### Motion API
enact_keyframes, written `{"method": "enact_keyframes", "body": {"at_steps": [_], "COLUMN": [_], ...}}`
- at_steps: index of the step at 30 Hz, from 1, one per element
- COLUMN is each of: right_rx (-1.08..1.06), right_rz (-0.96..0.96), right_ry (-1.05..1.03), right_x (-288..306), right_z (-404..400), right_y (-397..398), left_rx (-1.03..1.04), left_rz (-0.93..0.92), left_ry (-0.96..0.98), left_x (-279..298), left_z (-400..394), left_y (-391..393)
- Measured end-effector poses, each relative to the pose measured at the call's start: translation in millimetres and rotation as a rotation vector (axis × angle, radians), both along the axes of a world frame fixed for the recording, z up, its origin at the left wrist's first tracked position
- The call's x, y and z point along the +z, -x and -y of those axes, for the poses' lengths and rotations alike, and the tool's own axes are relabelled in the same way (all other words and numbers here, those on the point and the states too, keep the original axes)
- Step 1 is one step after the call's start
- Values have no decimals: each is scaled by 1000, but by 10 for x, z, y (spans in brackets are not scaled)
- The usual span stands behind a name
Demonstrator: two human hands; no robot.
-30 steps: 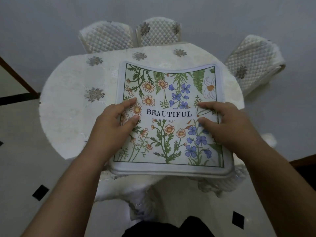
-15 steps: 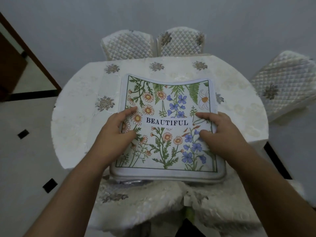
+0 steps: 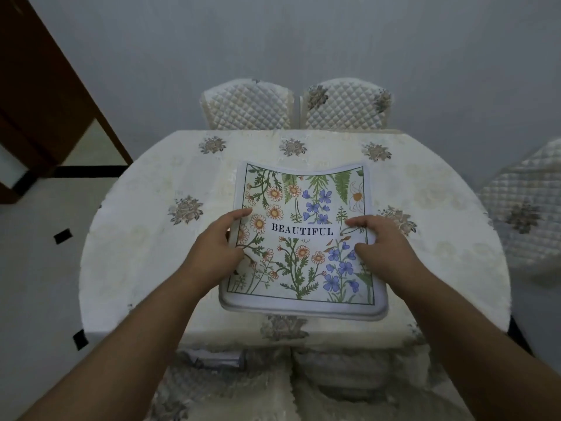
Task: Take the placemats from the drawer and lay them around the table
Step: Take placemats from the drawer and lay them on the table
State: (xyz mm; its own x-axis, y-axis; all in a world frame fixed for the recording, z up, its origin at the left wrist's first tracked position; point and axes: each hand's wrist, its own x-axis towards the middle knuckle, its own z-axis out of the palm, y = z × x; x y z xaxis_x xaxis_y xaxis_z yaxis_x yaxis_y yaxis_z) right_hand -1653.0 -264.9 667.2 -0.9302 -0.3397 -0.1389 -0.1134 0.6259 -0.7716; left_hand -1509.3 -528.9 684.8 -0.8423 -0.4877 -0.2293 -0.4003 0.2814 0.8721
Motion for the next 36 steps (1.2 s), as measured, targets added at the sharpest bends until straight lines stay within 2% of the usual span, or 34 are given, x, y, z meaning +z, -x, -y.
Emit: {"method": "enact_keyframes", "body": {"at_steps": [5,14,21,25,27,32,36], "right_rx": [-44,-141,-225,-176,-165,-188,-209], "right_rz": [16,31,215,185,184,226,195], "right_ry": [43,99,144,125,82,146,81], "right_x": [-315,-564,-977,-1291,-1460,-1845,-2154], "right_z": [213,492,471,452,450,426,427], "right_y": [437,1201,1601,1747,1793,1797,1853], "left_rx": [76,108,99,131,132,82,53], "left_rz": [26,-2,38,72,77,74,99], "left_ry": [-108,-150,-198,-231,-218,-178,-31], "left_x": [-292,-722,-1192,-1521,-1664,-2004,-2271], "left_z": [157,366,360,398,409,414,459], "left_y": [459,1265,1660,1828,1881,1891,1822]}}
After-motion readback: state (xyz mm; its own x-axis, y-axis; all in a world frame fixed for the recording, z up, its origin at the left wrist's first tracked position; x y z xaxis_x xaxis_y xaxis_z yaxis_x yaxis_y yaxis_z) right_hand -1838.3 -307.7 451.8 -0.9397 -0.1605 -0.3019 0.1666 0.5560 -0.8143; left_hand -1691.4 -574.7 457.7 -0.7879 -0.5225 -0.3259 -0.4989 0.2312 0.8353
